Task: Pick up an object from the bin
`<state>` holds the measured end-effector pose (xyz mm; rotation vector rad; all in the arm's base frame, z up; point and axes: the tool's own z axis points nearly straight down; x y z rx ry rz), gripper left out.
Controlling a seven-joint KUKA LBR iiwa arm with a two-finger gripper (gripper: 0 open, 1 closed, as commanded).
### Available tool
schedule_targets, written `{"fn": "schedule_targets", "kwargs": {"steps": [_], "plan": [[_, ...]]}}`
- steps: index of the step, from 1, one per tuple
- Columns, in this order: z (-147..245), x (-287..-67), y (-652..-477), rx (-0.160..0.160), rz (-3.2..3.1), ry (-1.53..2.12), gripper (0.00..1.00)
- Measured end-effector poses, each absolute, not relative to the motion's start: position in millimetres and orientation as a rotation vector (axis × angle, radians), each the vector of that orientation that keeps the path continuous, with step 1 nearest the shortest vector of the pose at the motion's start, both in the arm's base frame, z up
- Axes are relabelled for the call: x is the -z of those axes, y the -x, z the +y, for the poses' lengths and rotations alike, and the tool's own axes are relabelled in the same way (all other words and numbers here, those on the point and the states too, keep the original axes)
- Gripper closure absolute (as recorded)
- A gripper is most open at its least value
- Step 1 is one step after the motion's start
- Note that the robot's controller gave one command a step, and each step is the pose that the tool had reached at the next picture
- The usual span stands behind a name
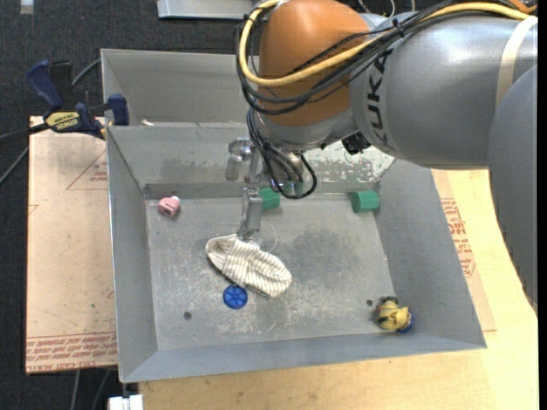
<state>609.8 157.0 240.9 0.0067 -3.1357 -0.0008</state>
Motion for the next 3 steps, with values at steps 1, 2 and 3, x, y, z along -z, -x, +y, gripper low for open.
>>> {"fn": "schedule_targets", "kwargs": {"steps": [1,2,3], "plan": [[156,-246,-611.2,0.003,-3.144,-0.001,0.00],[140,-168,-586.1,0.003,-3.138,-0.159,0.00],[120,-109,-612.5,0.004,-3.077,-0.669,0.00]]}}
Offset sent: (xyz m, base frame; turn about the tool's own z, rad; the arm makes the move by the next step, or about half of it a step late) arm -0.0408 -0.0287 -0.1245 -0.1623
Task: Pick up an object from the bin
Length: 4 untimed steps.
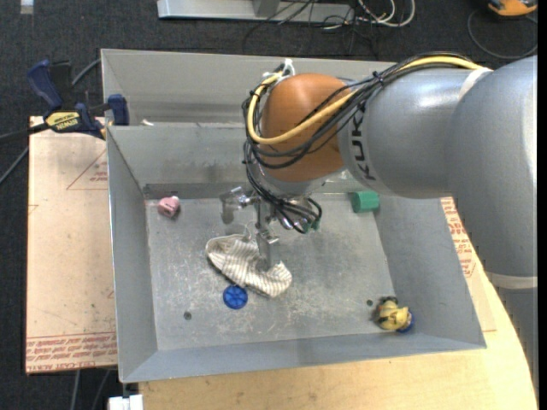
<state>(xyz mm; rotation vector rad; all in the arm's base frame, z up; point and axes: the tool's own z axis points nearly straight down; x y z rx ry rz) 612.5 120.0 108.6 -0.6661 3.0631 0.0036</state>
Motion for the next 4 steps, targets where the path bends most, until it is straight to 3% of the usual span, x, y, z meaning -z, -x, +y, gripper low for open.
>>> {"fn": "schedule_targets", "kwargs": {"steps": [1,2,3,4], "plan": [[102,-71,-562.2,-0.006,3.007,0.897,1.00],[102,-71,-562.3,-0.006,3.007,0.897,1.00],[102,-166,-543.4,-0.008,2.999,0.916,1.00],[102,-166,-543.4,-0.008,2.999,0.915,1.00]]}}
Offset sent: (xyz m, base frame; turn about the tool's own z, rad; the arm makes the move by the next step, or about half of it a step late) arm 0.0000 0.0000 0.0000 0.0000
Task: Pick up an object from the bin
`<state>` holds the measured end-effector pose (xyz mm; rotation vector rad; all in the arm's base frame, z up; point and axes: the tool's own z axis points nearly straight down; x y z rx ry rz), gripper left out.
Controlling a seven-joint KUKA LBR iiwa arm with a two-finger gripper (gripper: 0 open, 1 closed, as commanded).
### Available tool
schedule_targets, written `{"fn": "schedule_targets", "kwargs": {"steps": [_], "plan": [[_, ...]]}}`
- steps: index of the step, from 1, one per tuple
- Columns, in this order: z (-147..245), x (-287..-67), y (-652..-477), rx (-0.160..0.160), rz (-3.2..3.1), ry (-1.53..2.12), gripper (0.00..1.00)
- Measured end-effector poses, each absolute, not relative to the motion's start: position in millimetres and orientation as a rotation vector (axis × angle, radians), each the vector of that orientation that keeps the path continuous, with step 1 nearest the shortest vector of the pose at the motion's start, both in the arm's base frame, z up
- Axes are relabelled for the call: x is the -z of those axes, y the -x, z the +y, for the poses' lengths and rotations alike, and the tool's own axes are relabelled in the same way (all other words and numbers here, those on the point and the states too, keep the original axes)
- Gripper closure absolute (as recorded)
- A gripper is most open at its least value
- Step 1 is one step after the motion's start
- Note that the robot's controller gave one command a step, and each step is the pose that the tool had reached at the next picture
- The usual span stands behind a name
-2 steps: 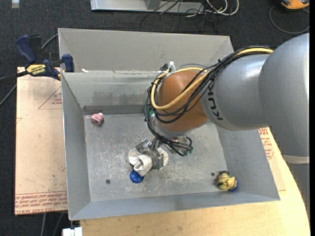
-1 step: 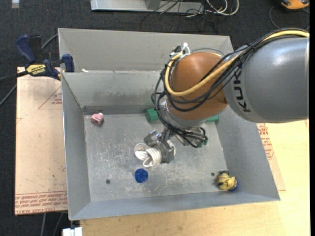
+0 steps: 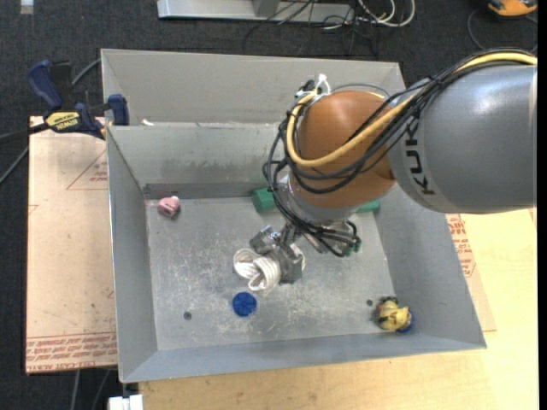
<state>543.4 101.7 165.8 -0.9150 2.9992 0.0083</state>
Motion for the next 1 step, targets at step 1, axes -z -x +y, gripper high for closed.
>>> {"fn": "schedule_targets", "kwargs": {"steps": [1], "plan": [[101.0,-259.1,-549.0,-0.010,3.023,0.821,1.00]]}}
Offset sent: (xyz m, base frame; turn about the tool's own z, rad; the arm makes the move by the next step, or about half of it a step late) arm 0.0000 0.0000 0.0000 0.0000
